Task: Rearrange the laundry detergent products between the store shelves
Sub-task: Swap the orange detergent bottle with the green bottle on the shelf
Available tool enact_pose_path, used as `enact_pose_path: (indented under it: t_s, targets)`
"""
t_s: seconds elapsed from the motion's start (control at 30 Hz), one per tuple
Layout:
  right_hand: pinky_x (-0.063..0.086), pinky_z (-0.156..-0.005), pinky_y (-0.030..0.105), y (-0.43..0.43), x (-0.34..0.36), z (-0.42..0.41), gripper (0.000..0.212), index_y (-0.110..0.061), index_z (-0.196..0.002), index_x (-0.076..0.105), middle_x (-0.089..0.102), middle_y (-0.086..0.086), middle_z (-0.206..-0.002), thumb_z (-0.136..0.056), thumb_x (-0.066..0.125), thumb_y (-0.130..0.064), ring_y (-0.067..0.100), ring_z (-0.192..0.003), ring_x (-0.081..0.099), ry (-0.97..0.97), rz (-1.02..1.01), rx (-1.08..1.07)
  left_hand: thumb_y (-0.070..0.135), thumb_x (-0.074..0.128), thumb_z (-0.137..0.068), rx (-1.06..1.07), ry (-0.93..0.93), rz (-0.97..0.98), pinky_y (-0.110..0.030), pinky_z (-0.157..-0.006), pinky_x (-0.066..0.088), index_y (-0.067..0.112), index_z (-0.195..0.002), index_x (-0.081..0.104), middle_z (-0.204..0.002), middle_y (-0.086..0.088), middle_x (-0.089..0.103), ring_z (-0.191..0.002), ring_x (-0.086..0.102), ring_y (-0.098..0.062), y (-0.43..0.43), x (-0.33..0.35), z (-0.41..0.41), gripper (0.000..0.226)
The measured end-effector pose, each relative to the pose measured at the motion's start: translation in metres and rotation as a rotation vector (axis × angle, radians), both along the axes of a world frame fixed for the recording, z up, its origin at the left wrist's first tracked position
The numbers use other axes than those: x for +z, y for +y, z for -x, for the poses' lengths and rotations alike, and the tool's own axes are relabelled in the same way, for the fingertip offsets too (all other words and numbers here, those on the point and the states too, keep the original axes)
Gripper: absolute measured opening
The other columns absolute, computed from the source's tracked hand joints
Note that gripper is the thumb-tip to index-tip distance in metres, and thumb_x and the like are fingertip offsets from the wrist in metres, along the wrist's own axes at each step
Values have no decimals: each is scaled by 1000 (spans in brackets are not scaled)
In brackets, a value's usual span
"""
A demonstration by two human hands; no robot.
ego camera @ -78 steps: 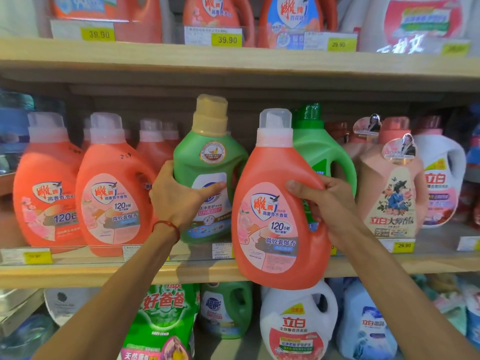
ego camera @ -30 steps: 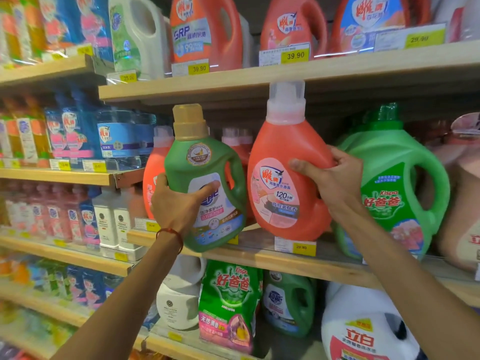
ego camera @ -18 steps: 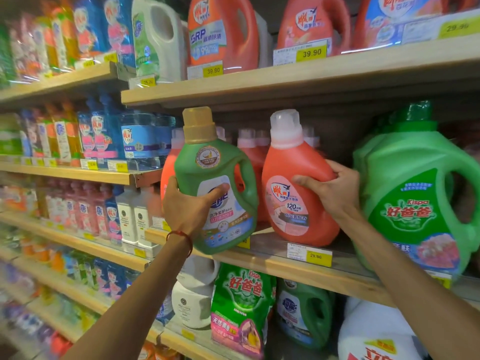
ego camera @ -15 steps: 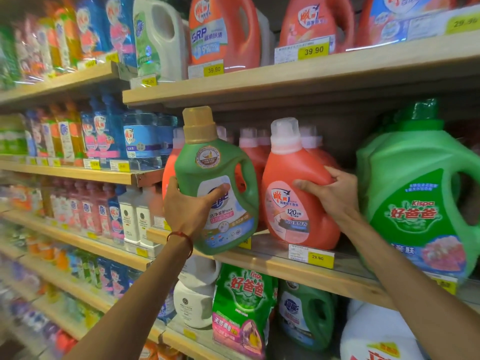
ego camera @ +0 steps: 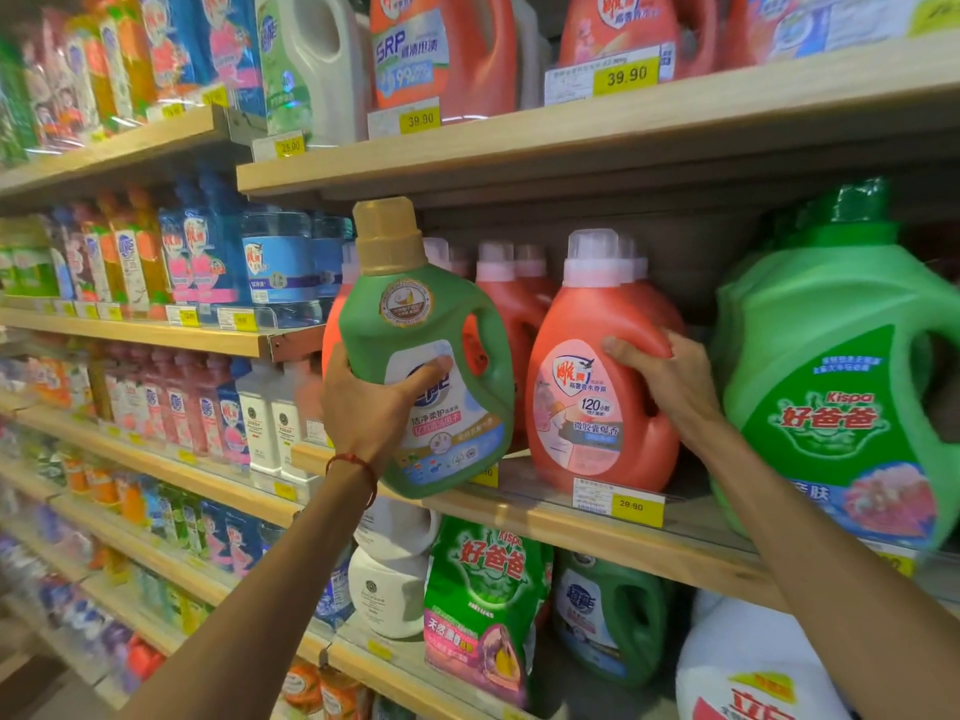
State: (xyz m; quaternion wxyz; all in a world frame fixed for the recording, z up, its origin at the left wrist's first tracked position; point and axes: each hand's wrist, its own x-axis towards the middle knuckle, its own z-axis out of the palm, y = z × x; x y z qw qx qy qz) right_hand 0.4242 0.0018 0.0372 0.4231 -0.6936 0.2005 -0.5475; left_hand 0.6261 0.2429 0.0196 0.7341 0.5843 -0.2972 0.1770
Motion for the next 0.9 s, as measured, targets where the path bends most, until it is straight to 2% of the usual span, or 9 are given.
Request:
enact_pose_path:
  t_s: [0.1,0.17,0.2,0.33,0.4,0.47,0.57,0.7,0.9]
  targets:
    - [55,-94,34,9,-9,-2,44,-30,-110,68,73,-10,-106,-76,86,-52,4,-95,69,78,69,-152,58,95,-50,-5,-12,0,-41,-82,64,40,-108,68,-102,17,78,-92,75,-4,1,0,1,66]
    - [45,-108,41,24,-15,-4,66,-17,-132,62,60,5,-130,-79,83,-51,24,-122,54,134,197,-366,59,95,-50,-23,-12,10,-41,-82,64,37,-110,68,-104,15,78,-93,75,-5,3,0,3,69]
    - [42,-110,43,33,-16,-5,68,-13,-135,60,53,9,-137,-80,83,-47,29,-128,47,127,280,-431,59,95,-50,-29,-15,14,-41,-83,64,36,-111,68,-104,15,78,-93,75,-5,4,0,4,70]
    - [44,-102,44,72,-11,-11,45,-13,-121,68,57,10,-131,-81,78,-31,32,-118,51,66,630,-489,55,96,-53,-45,-26,16,-41,-80,64,45,-104,69,-101,17,78,-91,76,-4,6,-1,3,58]
    - [42,-99,35,93,-7,-23,41,-15,-119,68,60,7,-126,-82,72,-31,28,-113,52,72,708,-410,54,97,-52,-67,-22,25,-42,-81,64,37,-108,68,-102,13,78,-92,76,-6,6,-2,1,65]
    - [41,-100,28,113,-2,-40,42,-15,-122,67,59,2,-126,-85,68,-34,22,-116,53,111,665,-239,51,98,-53,-75,-37,38,-42,-82,64,31,-111,66,-104,13,77,-93,75,-5,8,-3,-2,70]
    - [45,-108,35,130,3,-70,45,-16,-133,61,55,0,-134,-92,67,-35,18,-125,54,186,534,-79,46,99,-53,-116,-78,66,-40,-86,63,27,-115,65,-107,14,77,-97,74,-4,12,-6,-9,73]
    - [44,-113,49,134,10,-95,46,-15,-146,51,57,6,-143,-102,62,-23,23,-132,55,212,304,17,42,99,-54,-218,-92,82,-40,-87,62,41,-112,64,-109,14,77,-99,74,-7,15,-11,-22,68]
    - [43,-112,50,146,5,-112,31,-11,-142,46,60,12,-136,-112,42,-17,25,-130,56,185,208,-17,45,99,-54,-360,-123,71,-45,-88,61,25,-118,66,-110,8,77,-101,75,-13,15,-11,-46,74]
